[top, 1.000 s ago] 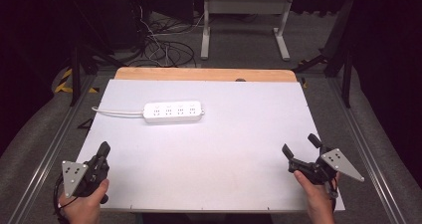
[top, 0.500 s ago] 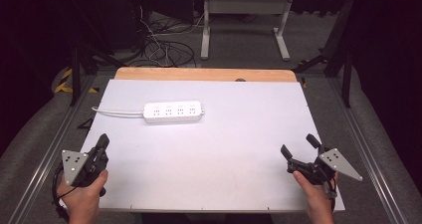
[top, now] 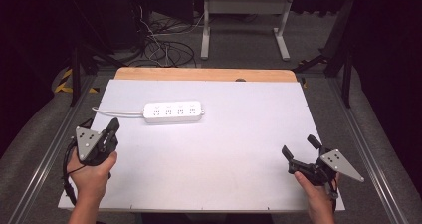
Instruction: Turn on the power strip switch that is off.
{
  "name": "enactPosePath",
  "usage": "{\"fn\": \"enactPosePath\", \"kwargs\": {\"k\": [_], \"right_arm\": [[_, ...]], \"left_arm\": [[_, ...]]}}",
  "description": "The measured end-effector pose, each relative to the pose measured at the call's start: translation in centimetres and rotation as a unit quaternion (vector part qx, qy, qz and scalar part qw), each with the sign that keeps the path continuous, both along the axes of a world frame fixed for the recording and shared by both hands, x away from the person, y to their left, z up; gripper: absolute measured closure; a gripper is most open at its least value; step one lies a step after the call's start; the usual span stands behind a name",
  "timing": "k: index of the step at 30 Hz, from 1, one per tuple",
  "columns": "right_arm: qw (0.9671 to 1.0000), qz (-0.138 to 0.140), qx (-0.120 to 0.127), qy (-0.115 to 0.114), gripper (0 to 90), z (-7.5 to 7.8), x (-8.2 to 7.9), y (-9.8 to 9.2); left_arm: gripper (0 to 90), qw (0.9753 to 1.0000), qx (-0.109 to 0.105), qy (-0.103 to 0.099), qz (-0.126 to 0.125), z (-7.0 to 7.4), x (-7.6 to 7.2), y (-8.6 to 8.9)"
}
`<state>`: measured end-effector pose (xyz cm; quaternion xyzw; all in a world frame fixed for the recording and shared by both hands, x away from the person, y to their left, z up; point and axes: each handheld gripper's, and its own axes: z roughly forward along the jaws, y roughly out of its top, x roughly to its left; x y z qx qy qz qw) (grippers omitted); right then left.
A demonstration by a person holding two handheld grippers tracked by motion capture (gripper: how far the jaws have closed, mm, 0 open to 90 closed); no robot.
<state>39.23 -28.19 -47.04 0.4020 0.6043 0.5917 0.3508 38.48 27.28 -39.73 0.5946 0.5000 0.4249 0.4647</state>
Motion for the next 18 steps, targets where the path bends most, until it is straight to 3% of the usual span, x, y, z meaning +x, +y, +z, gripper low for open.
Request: {"fn": "enactPosePath", "kwargs": {"k": [8,12,18], "right_arm": [[1.0,-0.008,0.002,0.001,3.1,0.0,-0.4,-0.6],[0.9999,-0.012,0.002,0.002,3.2,-0.1,-0.5,-0.8],[0.9999,-0.01,0.0,0.001,3.3,-0.1,-0.4,-0.8]], "left_arm": [[90.0,0.9994,0.029,0.019,-0.008,1.7,3.2,-1.5],[90.0,0.9989,0.039,0.025,-0.011,1.8,4.3,-1.9],[90.0,0.9968,0.054,0.058,-0.013,1.1,6.9,-2.8]]}}
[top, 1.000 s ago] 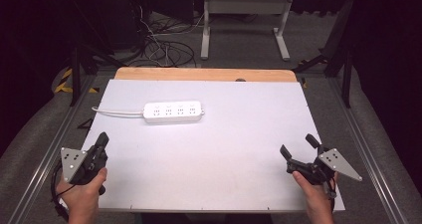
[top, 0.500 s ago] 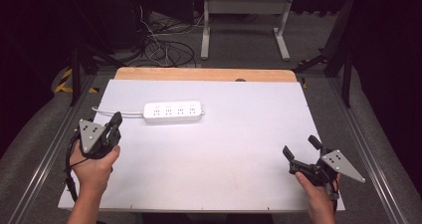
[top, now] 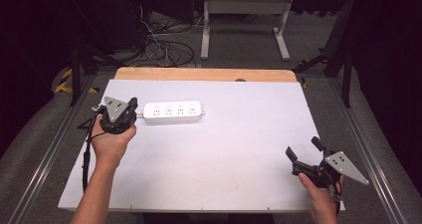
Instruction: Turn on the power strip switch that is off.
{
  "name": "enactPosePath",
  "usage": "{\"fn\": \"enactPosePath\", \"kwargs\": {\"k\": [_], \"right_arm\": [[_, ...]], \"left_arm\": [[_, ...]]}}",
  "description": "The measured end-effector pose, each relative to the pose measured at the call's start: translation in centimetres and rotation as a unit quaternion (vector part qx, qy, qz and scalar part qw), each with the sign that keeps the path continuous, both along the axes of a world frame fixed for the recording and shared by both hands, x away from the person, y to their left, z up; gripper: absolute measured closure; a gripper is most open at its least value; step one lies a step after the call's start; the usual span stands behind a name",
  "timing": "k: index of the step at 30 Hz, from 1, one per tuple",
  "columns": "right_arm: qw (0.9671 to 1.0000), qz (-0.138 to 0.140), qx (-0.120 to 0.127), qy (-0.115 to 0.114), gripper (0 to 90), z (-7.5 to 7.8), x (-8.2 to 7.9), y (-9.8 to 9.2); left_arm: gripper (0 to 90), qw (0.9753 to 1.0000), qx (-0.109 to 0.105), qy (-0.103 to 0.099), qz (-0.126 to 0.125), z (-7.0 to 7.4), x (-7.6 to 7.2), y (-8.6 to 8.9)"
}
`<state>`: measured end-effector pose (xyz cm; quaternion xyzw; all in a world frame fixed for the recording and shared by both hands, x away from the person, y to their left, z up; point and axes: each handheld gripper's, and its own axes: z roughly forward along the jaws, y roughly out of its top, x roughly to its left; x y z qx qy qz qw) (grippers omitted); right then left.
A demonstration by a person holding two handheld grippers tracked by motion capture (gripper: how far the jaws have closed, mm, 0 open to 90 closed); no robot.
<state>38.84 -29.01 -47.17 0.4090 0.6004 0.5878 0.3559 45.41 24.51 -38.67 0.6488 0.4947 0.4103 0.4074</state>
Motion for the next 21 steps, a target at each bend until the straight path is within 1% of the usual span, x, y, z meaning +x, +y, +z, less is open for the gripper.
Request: {"fn": "enactPosePath", "kwargs": {"k": [1,3,4,7,8,10,12,13,14,15,16,17,18,20,21], "right_arm": [[1.0,0.0,0.0,0.003,3.4,0.0,0.0,0.0],[1.0,0.001,0.0,0.003,3.5,-0.1,0.1,0.0],[1.0,0.002,-0.001,0.005,3.4,-0.2,0.2,0.0],[1.0,0.001,0.001,0.005,3.4,-0.2,0.2,-0.1],[1.0,0.001,0.003,0.005,3.4,-0.1,0.2,-0.1],[1.0,0.001,0.003,0.004,3.4,-0.2,0.2,-0.2],[1.0,0.001,0.004,0.006,3.4,-0.2,0.1,-0.3],[1.0,0.001,0.004,0.007,3.4,-0.2,0.1,-0.3],[1.0,0.0,0.005,0.007,3.5,-0.2,0.1,-0.3],[1.0,0.0,0.006,0.006,3.6,-0.2,0.1,-0.3],[1.0,0.001,0.006,0.006,3.6,-0.2,0.1,-0.3],[1.0,0.001,0.004,0.005,3.6,-0.2,0.1,-0.2],[1.0,0.002,0.003,0.006,3.7,-0.2,0.2,-0.1],[1.0,0.005,0.001,0.008,3.7,-0.3,0.4,0.0],[0.9999,0.005,-0.001,0.01,3.7,-0.3,0.4,0.1]], "left_arm": [[90.0,1.0,0.003,0.007,-0.002,-0.1,0.9,-0.2],[90.0,0.9998,0.006,0.016,-0.003,-0.4,1.9,-0.5],[90.0,0.9998,0.006,0.016,-0.003,-0.4,1.9,-0.5],[90.0,0.9995,0.01,0.03,0.0,-1.0,3.2,-0.7],[90.0,0.9992,0.005,0.039,-0.001,-1.2,3.8,-0.7],[90.0,0.999,0.0,0.046,0.002,-1.3,4.3,-0.5],[90.0,0.9989,-0.002,0.047,0.005,-1.4,4.5,-0.3],[90.0,0.9987,-0.004,0.052,0.004,-1.5,4.7,-0.2],[90.0,0.9982,-0.007,0.059,0.004,-2.0,5.2,-0.1],[90.0,0.9982,-0.007,0.059,0.004,-2.0,5.2,-0.1],[90.0,0.9975,0.003,0.071,0.001,-2.5,5.7,-0.2],[90.0,0.9975,0.003,0.071,0.001,-2.5,5.7,-0.2],[90.0,0.9966,0.005,0.082,-0.003,-3.0,6.1,-0.4],[90.0,0.9963,0.004,0.086,-0.006,-3.2,6.4,-0.5],[90.0,0.9957,0.006,0.092,-0.008,-3.4,6.7,-0.6]]}}
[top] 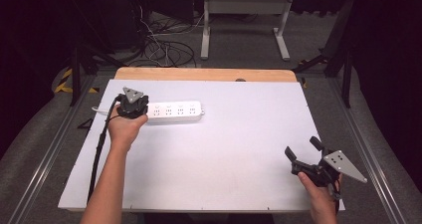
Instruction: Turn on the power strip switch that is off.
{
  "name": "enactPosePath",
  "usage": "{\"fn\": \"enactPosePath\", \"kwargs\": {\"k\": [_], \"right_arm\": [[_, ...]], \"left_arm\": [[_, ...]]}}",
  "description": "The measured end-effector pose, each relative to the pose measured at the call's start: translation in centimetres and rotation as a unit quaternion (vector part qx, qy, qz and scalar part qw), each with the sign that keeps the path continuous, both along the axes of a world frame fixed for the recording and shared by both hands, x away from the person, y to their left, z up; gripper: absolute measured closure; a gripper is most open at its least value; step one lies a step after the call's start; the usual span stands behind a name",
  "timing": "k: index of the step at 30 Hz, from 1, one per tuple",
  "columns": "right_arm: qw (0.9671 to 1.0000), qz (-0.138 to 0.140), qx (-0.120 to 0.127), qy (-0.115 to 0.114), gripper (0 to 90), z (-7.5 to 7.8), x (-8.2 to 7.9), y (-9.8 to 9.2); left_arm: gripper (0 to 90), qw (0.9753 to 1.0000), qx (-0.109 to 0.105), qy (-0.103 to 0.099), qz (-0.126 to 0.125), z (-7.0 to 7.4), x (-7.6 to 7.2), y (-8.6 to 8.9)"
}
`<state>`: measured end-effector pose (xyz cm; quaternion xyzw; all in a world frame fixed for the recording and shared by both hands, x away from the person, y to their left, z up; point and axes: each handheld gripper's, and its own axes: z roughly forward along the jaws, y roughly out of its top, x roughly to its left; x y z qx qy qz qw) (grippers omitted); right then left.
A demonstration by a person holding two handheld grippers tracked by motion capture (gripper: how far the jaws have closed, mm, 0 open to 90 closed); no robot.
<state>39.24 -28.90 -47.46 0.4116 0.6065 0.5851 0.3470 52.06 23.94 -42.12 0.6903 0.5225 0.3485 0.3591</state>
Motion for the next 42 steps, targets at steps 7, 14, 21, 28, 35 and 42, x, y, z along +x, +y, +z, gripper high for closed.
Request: {"fn": "enactPosePath", "kwargs": {"k": [7,14,21,28,35,42], "right_arm": [[1.0,0.007,-0.004,0.005,3.8,-0.2,0.1,0.4],[0.9999,0.012,0.001,0.001,3.9,0.0,-0.1,0.7],[0.9999,0.015,0.004,0.001,4.1,0.0,0.0,0.7],[0.9998,0.019,0.008,-0.002,4.6,0.2,-0.3,0.7],[0.9998,0.014,0.016,-0.004,4.7,0.3,-0.4,0.2],[0.9997,0.011,0.02,-0.005,4.7,0.4,-0.5,0.0]], "left_arm": [[90.0,0.9988,0.02,0.044,-0.001,-1.7,1.6,-0.7],[90.0,0.9979,0.008,0.064,0.011,-3.0,3.4,-1.1],[89.9,0.9972,0.01,0.072,0.016,-3.6,4.2,-1.2],[90.0,0.9973,0.008,0.072,0.01,-4.1,4.9,-1.7],[89.9,0.9967,0.01,0.079,0.017,-4.4,5.1,-1.5],[90.0,0.9968,0.0,0.079,0.013,-4.5,5.2,-1.7]]}}
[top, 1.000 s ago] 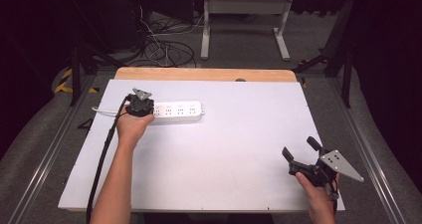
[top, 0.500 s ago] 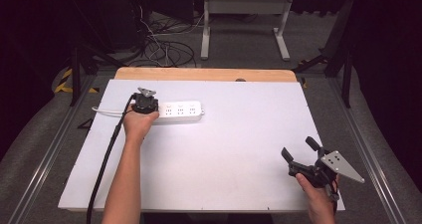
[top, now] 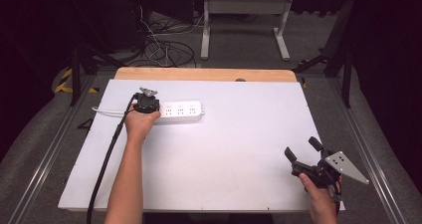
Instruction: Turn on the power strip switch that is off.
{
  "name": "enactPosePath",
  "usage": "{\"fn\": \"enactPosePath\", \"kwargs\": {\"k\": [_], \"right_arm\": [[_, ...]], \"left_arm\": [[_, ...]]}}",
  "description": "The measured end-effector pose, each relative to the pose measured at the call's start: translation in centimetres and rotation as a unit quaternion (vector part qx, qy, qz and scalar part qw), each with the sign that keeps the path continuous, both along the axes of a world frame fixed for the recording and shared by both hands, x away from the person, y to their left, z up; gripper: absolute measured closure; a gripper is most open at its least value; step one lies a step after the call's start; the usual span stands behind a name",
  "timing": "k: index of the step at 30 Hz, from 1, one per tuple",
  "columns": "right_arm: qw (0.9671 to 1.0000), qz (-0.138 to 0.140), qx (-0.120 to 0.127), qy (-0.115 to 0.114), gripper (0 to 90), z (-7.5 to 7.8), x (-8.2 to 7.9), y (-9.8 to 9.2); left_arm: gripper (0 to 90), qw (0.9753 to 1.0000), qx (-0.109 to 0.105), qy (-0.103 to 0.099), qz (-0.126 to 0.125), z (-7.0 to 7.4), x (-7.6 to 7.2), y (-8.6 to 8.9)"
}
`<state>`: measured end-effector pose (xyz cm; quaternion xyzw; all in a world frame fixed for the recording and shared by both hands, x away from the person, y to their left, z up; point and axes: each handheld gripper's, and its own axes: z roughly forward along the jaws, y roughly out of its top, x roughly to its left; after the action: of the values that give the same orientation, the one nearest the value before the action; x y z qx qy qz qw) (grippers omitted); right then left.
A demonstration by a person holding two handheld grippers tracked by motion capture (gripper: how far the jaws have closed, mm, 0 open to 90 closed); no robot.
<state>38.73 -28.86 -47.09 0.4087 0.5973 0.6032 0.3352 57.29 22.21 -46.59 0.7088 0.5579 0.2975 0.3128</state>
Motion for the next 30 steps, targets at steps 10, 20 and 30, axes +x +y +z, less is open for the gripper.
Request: {"fn": "enactPosePath", "kwargs": {"k": [10,20,30], "right_arm": [[1.0,-0.003,0.004,0.0,4.8,0.07,-0.23,-0.23],[0.9999,-0.008,0.008,-0.002,4.8,0.16,-0.34,-0.45],[0.9998,-0.01,0.016,-0.005,4.8,0.32,-0.5,-0.71]], "left_arm": [[90.0,1.0,0.004,0.001,0.002,-0.16,0.06,-0.69],[90.0,0.9998,0.003,0.017,0.007,0.13,0.22,-0.79],[90.0,0.9994,-0.006,0.033,0.003,0.43,0.52,-0.56]]}}
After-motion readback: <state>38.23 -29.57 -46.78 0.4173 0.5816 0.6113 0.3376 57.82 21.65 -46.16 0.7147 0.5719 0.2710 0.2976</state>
